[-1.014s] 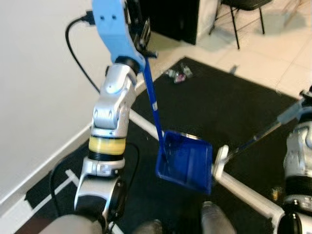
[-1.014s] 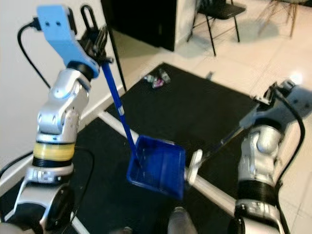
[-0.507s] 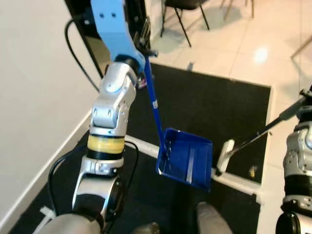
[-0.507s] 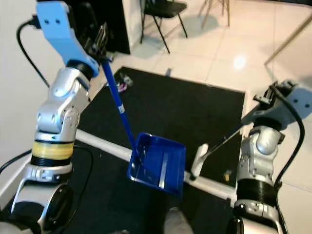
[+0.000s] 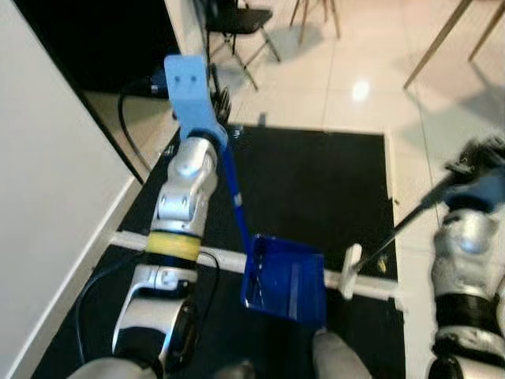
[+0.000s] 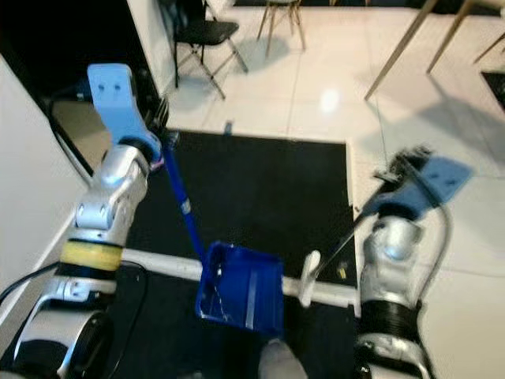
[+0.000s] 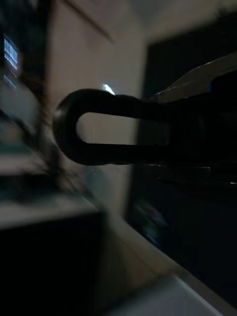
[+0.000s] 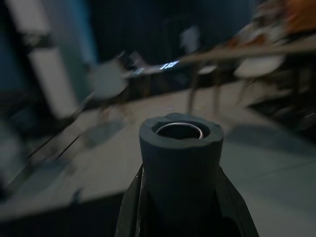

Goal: Sweep floor

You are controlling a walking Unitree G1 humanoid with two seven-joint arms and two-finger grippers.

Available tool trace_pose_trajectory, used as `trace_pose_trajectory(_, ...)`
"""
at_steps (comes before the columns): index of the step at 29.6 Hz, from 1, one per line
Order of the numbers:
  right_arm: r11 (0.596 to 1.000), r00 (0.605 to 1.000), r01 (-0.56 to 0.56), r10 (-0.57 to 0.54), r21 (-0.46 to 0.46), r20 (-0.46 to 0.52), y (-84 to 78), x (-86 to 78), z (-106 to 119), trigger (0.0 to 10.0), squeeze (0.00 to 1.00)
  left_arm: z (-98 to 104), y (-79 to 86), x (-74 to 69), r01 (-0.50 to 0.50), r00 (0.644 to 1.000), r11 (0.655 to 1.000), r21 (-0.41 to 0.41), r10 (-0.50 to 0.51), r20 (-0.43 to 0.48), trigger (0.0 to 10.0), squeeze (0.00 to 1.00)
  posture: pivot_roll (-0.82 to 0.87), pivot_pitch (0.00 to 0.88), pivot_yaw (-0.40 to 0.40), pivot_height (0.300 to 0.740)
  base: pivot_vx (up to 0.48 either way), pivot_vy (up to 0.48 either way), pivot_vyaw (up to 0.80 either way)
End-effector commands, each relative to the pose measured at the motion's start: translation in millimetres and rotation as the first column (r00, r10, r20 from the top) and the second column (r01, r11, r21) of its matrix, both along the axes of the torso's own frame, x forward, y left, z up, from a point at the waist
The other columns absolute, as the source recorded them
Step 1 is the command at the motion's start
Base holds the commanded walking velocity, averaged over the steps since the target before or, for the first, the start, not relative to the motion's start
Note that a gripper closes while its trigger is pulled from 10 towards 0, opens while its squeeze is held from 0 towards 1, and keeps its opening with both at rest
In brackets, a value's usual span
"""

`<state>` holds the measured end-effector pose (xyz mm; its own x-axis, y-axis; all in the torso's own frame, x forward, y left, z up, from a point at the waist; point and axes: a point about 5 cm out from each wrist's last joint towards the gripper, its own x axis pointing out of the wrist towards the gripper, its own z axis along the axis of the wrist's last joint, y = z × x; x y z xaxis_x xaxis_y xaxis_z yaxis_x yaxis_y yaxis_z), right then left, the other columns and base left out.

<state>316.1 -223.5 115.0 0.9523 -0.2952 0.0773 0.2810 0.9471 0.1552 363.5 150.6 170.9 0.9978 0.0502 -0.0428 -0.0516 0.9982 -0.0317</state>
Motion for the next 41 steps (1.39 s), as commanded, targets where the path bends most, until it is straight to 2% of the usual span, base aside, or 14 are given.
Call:
trace_pose_trajectory(1,0.999,0.999,-0.043,0.043,0.002,0.007,10.5,1.4,-1.1,10.0,0.0,-2.0,17.3,-0.3,-0.071,0.997,0.996,0.051,0.072,-0.01,10.0,0.0,-0.11,0.047,0.083,0.74,0.0,0.0,0.0)
trace_pose_trajectory(2,0.995,0.995,-0.095,0.095,-0.005,-0.022,25.5,-0.2,-10.5,10.0,0.0,-16.9,25.3,-5.1,-0.103,0.993,0.994,0.042,0.105,-0.06,10.0,0.0,-0.1,0.05,0.075,0.74,0.0,0.0,0.0)
trace_pose_trajectory(5,0.993,0.993,-0.115,0.115,-0.008,-0.032,31.0,-1.0,-13.7,10.0,0.0,-22.3,28.0,-7.3,-0.114,0.99,0.993,0.039,0.116,-0.077,10.0,0.0,-0.1,0.05,0.075,0.74,0.0,0.0,0.0)
trace_pose_trajectory(7,0.985,0.984,-0.17,0.169,-0.006,-0.05,44.9,-2.6,-20.5,10.0,0.0,-34.2,33.6,-14.8,-0.128,0.986,0.991,0.034,0.131,-0.101,10.0,0.0,-0.09,0.049,0.061,0.74,0.0,0.0,0.0)
trace_pose_trajectory(9,0.981,0.98,-0.194,0.193,-0.007,-0.056,50.8,-3.2,-22.7,10.0,0.0,-38.7,35.4,-18.0,-0.131,0.986,0.991,0.024,0.132,-0.104,10.0,0.0,-0.08,0.048,0.057,0.74,0.0,0.0,0.0)
trace_pose_trajectory(14,0.959,0.958,-0.282,0.28,-0.016,-0.063,70.8,-4.7,-27.6,10.0,0.0,-56.9,30.4,-31.9,-0.058,0.992,0.998,-0.001,0.057,-0.111,10.0,0.0,-0.08,0.044,0.046,0.74,0.0,0.0,0.0)
trace_pose_trajectory(17,0.948,0.947,-0.317,0.315,-0.033,-0.063,77.0,-5.1,-29.1,10.0,0.0,-71.5,23.6,-39.3,-0.023,0.989,0.999,0.038,0.028,-0.148,10.0,0.0,-0.08,0.041,0.045,0.74,0.0,0.0,0.0)
trace_pose_trajectory(21,0.939,0.939,-0.34,0.336,-0.052,-0.07,80.4,-5.7,-31.2,10.0,0.0,-87.1,24.5,-45.8,-0.031,0.972,0.995,0.096,0.052,-0.227,10.0,0.0,-0.08,0.039,0.038,0.74,0.0,0.0,0.0)
trace_pose_trajectory(23,0.927,0.929,-0.367,0.361,-0.081,-0.081,83.4,-6.0,-33.0,10.0,0.0,-97.4,39.9,-55.9,-0.107,0.95,0.983,0.148,0.145,-0.275,10.0,0.0,-0.05,0.039,0.02,0.74,0.0,0.0,0.0)
trace_pose_trajectory(24,0.927,0.929,-0.367,0.361,-0.081,-0.081,83.4,-6.0,-33.0,10.0,0.0,-97.4,39.9,-55.9,-0.107,0.95,0.983,0.148,0.145,-0.275,10.0,0.0,-0.05,0.039,0.02,0.74,0.0,0.0,0.0)
trace_pose_trajectory(26,0.919,0.922,-0.384,0.377,-0.09,-0.089,85.8,-5.2,-34.3,10.0,0.0,-99.4,58.1,-64.4,-0.183,0.935,0.967,0.178,0.227,-0.271,10.0,0.0,-0.03,0.041,0.001,0.74,0.0,0.0,0.0)
trace_pose_trajectory(32,0.907,0.911,-0.408,0.397,-0.108,-0.107,89.1,-3.0,-37.0,10.0,0.0,-105.4,73.8,-74.4,-0.261,0.909,0.943,0.208,0.312,-0.275,10.0,0.0,0.0,0.047,-0.021,0.74,0.0,0.0,0.0)
trace_pose_trajectory(36,0.904,0.911,-0.408,0.393,-0.13,-0.126,87.9,-1.3,-39.9,10.0,0.0,-112.9,73.5,-80.2,-0.274,0.9,0.937,0.217,0.33,-0.285,10.0,0.0,0.02,0.049,-0.031,0.74,0.0,0.0,0.0)
trace_pose_trajectory(41,0.905,0.913,-0.399,0.377,-0.148,-0.154,82.3,0.1,-44.8,10.0,0.0,-123.7,64.0,-86.1,-0.264,0.898,0.94,0.217,0.322,-0.301,10.0,0.0,0.02,0.051,-0.038,0.74,0.0,0.0,0.0)
